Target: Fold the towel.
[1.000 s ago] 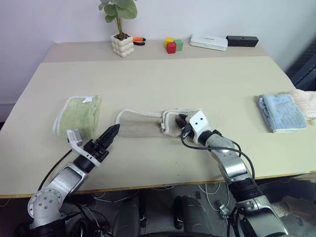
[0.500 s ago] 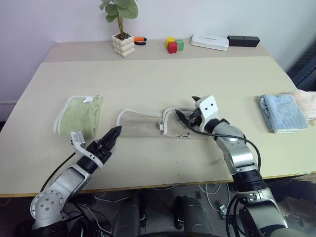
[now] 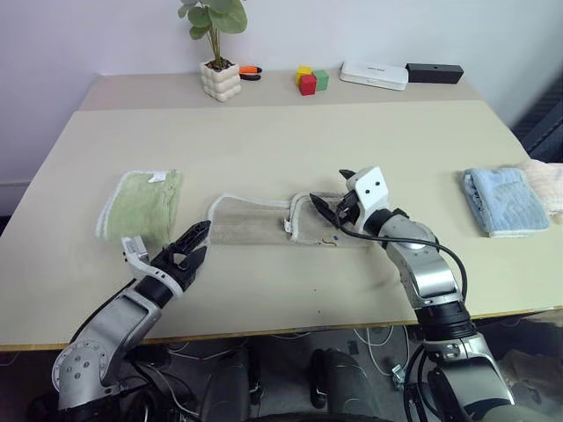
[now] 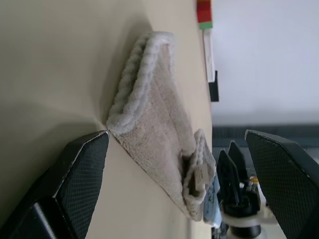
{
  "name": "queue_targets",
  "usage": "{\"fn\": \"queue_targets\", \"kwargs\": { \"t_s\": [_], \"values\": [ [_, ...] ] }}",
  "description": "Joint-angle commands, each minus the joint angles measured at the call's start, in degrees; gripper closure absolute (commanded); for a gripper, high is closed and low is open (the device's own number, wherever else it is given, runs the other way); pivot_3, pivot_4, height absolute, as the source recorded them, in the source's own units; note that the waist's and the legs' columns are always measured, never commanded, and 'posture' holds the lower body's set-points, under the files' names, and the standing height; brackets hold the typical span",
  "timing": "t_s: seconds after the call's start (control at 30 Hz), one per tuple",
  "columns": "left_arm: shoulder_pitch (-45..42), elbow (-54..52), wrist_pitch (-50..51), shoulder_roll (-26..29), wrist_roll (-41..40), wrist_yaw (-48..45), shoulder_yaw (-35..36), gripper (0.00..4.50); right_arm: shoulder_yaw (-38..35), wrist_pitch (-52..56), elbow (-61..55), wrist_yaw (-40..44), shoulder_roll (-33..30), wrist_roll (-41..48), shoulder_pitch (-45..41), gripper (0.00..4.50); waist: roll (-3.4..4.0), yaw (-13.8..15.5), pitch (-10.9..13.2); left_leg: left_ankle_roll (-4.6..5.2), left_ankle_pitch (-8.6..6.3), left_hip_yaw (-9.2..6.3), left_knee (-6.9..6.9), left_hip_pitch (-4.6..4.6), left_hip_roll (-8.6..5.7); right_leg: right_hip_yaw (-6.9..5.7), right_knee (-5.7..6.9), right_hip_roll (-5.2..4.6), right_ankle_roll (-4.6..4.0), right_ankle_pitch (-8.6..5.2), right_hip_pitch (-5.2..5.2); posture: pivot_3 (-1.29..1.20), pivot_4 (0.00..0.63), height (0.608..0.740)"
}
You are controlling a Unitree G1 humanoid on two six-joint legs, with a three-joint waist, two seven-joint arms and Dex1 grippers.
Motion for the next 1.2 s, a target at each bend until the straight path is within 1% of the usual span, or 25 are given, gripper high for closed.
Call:
{"fn": "queue_targets", "kwargs": {
  "t_s": [0.03,0.1,0.23,0.37,0.43,0.47,0.6,0.63,0.7,0.83,0.97,1.03,1.13,1.2],
  "values": [
    [-1.8,-0.5,-0.8,0.8,-2.0,4.0,-2.8,0.00,0.2,-0.9,-2.5,-0.6,0.5,-0.3,-0.5,0.06,0.01,0.1,0.0,0.00,0.00,-0.01,0.00,0.00,-0.01,-0.01,-0.02,0.00,0.00,0.00,0.00,0.00,0.150,0.740],
    [-3.4,1.9,-0.8,1.0,-1.5,5.9,-4.1,0.00,0.4,-1.0,-2.4,-0.8,0.9,-0.4,-0.6,0.06,0.00,0.2,0.0,0.01,0.00,-0.02,0.00,0.00,-0.03,-0.02,-0.05,-0.02,-0.01,0.00,-0.03,0.00,0.150,0.740],
    [-5.7,4.3,-0.8,1.4,-5.6,9.5,-5.8,0.00,0.4,-0.8,-2.8,-1.0,1.1,-0.6,-0.6,0.06,0.01,0.1,0.0,0.02,-0.01,-0.02,0.00,0.00,-0.04,-0.02,-0.08,-0.02,0.00,0.00,0.05,0.00,0.150,0.740],
    [-6.6,6.4,-0.6,2.2,-6.7,10.0,-6.3,0.00,0.1,-0.7,-3.2,-1.2,1.0,-0.8,0.0,0.06,0.01,0.1,0.0,0.03,-0.01,-0.01,0.00,-0.01,-0.06,-0.02,-0.07,-0.02,0.00,0.00,0.07,0.00,0.150,0.740],
    [-7.3,7.8,-0.9,2.5,-6.5,10.1,-6.2,0.53,0.1,-0.6,-3.4,-1.4,1.0,-1.0,0.4,0.00,0.02,0.2,0.0,0.03,-0.01,-0.02,0.00,-0.01,-0.07,-0.02,-0.07,-0.01,0.00,0.00,0.07,0.00,0.150,0.740],
    [-7.7,8.3,-0.9,2.7,-6.6,10.1,-6.3,0.89,0.1,-0.6,-3.6,-1.4,1.0,-1.0,0.5,0.00,0.02,0.2,0.0,0.03,-0.01,-0.01,0.00,-0.01,-0.07,-0.02,-0.08,-0.01,0.00,0.00,0.07,0.00,0.150,0.740],
    [-9.7,11.1,-0.3,3.8,-6.2,9.3,-6.0,2.81,0.0,-0.7,-3.6,-1.8,0.9,-1.2,0.8,0.00,0.02,0.1,0.0,0.02,-0.01,-0.01,0.00,-0.01,-0.07,-0.02,-0.08,-0.01,0.00,0.00,0.05,0.00,0.150,0.740],
    [-10.0,11.6,-0.3,4.0,-6.1,9.0,-5.8,3.48,0.0,-0.7,-3.5,-1.8,0.8,-1.2,0.9,0.00,0.03,0.1,0.0,0.02,-0.01,-0.02,-0.02,-0.02,-0.07,-0.02,-0.08,-0.01,0.00,0.00,0.05,0.00,0.150,0.740],
    [-10.6,12.9,0.1,4.8,-5.3,8.2,-5.6,4.42,0.0,-0.7,-3.5,-2.0,0.7,-1.4,1.1,0.00,0.09,0.1,0.0,0.01,-0.01,-0.02,-0.03,0.00,-0.07,-0.03,-0.08,-0.01,0.00,0.00,0.04,0.00,0.150,0.740],
    [-12.6,16.8,1.4,6.9,-2.5,5.0,-5.1,4.47,-0.2,-0.5,-3.7,-2.0,0.7,-1.3,1.3,0.00,0.16,0.1,0.0,0.01,-0.01,-0.04,-0.04,0.05,-0.06,-0.04,-0.11,-0.01,-0.02,0.01,-0.07,0.00,0.150,0.740],
    [-15.0,18.6,3.0,8.6,2.5,-2.0,-5.5,4.47,-0.6,-0.4,-3.5,-1.9,0.1,-1.4,1.3,0.00,0.19,0.1,0.0,0.00,-0.01,-0.05,-0.07,0.05,-0.05,-0.05,-0.16,0.00,-0.03,0.01,-0.11,0.00,0.150,0.740],
    [-16.6,16.7,3.2,9.2,6.6,-9.0,-6.1,4.47,-1.6,0.1,-4.0,-1.0,-1.1,-0.8,1.8,0.00,0.21,0.1,0.0,0.00,-0.01,-0.04,-0.09,0.04,-0.05,-0.06,-0.19,0.00,-0.04,0.02,-0.12,0.00,0.150,0.740],
    [-17.9,12.9,5.4,9.8,10.2,-16.7,-7.9,4.47,-3.8,1.2,-4.3,0.2,-3.5,0.5,2.3,0.00,0.16,0.1,0.0,0.00,-0.01,-0.04,-0.20,-0.09,-0.05,-0.11,-0.46,0.01,-0.11,0.09,-0.15,0.00,0.150,0.740],
    [-18.8,10.1,4.9,11.0,16.6,-23.6,-10.3,4.47,-5.1,1.2,-4.4,1.1,-5.6,0.8,2.8,0.00,0.15,0.2,0.0,0.00,-0.01,-0.01,-0.29,-0.28,-0.08,-0.13,-0.65,0.01,-0.11,0.11,-0.17,0.00,0.150,0.740]
  ]
}}
